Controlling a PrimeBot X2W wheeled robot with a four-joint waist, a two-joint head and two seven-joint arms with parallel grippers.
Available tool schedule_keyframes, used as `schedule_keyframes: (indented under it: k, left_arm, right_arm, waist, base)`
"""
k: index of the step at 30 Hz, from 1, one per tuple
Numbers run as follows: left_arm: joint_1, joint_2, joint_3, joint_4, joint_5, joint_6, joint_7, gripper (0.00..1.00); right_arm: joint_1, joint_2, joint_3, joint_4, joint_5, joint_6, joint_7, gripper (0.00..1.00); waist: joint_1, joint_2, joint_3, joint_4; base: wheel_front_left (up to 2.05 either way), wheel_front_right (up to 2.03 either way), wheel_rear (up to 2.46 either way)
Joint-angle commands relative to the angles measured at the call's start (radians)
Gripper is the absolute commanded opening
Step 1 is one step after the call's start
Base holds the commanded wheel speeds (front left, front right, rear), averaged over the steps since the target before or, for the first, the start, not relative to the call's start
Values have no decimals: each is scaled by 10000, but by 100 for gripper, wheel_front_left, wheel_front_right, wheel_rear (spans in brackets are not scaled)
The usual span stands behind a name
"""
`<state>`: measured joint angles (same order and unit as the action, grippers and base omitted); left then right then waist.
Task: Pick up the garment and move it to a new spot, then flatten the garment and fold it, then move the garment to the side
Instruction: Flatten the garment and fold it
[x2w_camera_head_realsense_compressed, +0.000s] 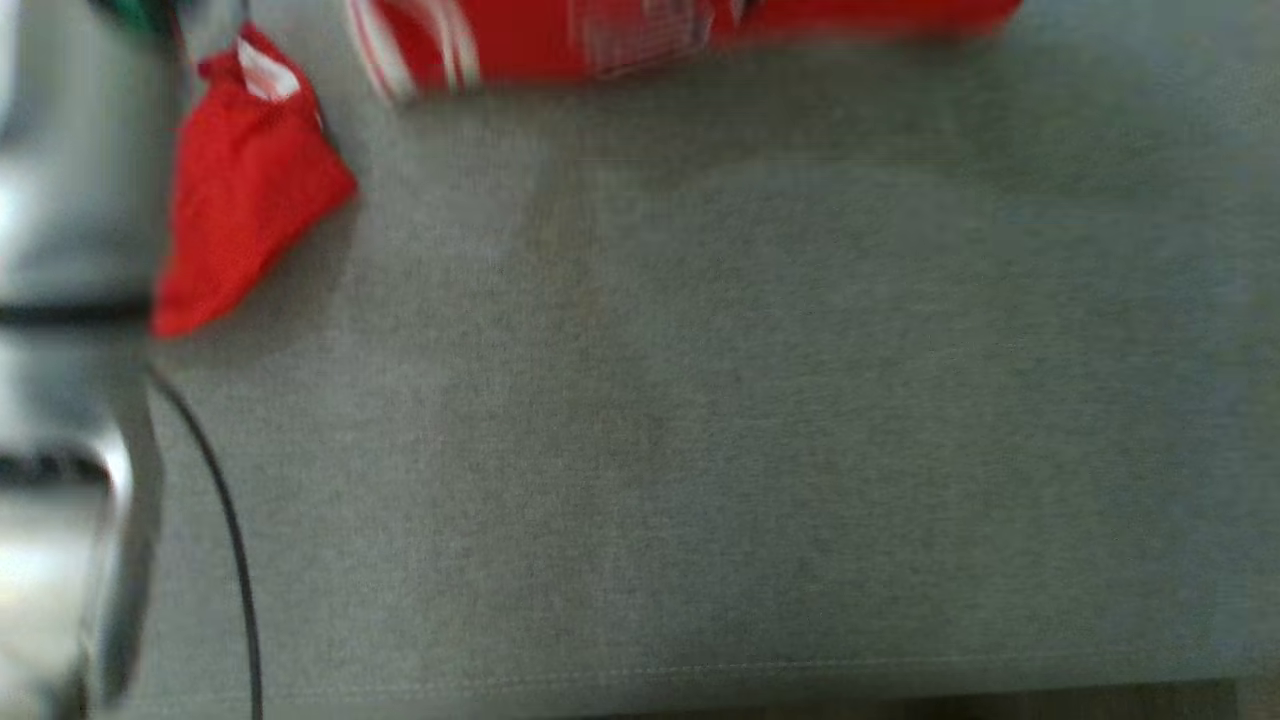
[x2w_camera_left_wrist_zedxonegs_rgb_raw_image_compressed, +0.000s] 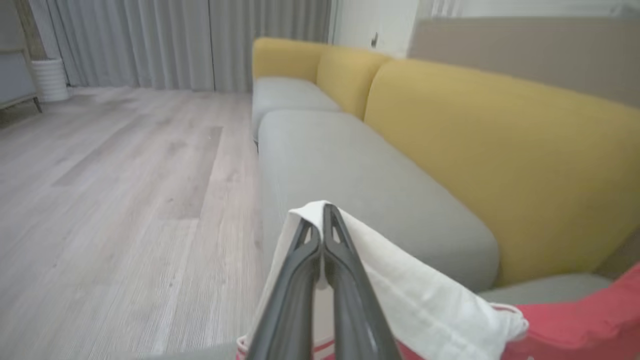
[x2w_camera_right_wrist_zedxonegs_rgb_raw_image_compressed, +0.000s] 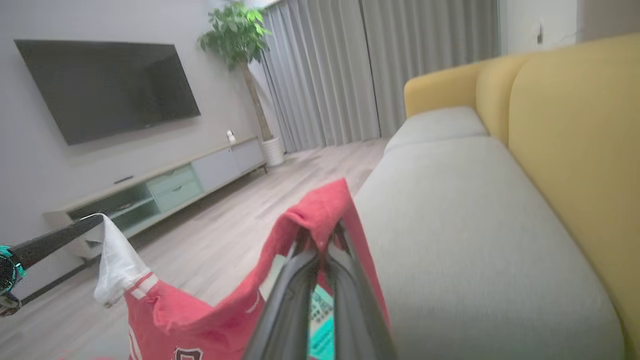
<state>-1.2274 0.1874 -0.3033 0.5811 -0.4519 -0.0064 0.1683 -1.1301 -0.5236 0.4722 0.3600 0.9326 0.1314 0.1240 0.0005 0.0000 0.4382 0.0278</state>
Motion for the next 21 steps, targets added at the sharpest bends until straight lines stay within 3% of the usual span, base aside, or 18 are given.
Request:
schedule_keyframes:
  k: [1,2,9,13,17,21]
  left_arm:
    - [-1187,256,441,14,3,-3,-322,0]
    - [-1187,256,441,14,3,-3,-322,0]
    - [-4765,-193,1215,1836,-441,-40,-1733,0]
    - [-5849,-228,1199,2826,-455,-261,-2024,0]
    - [-6249,-322,1019,3837,-519,-706,-2217,0]
    - [-5449,-394,688,4721,-610,-1047,-2053,0]
  right_arm:
    - [-895,-136,33,6,10,-7,-229,0]
    - [-895,-136,33,6,10,-7,-229,0]
    - [-4973,206,94,1730,230,-7,-1393,0]
    - [-6150,294,563,2453,373,-7,-1660,0]
    - [-6293,-71,1466,2904,724,-7,-1724,0]
    - [-4937,-398,2394,3035,1492,-7,-1371,0]
  waist:
    - [-5,0,826,257]
    - [-5,0,826,257]
    - [-5,0,1378,265]
    - [-5,0,1335,270]
    - [-5,0,1224,365]
    - [-5,0,812,442]
  base:
    - [0,0,0]
    - [0,0,0]
    - [0,0,0]
    - [0,0,0]
    - [0,0,0]
    - [0,0,0]
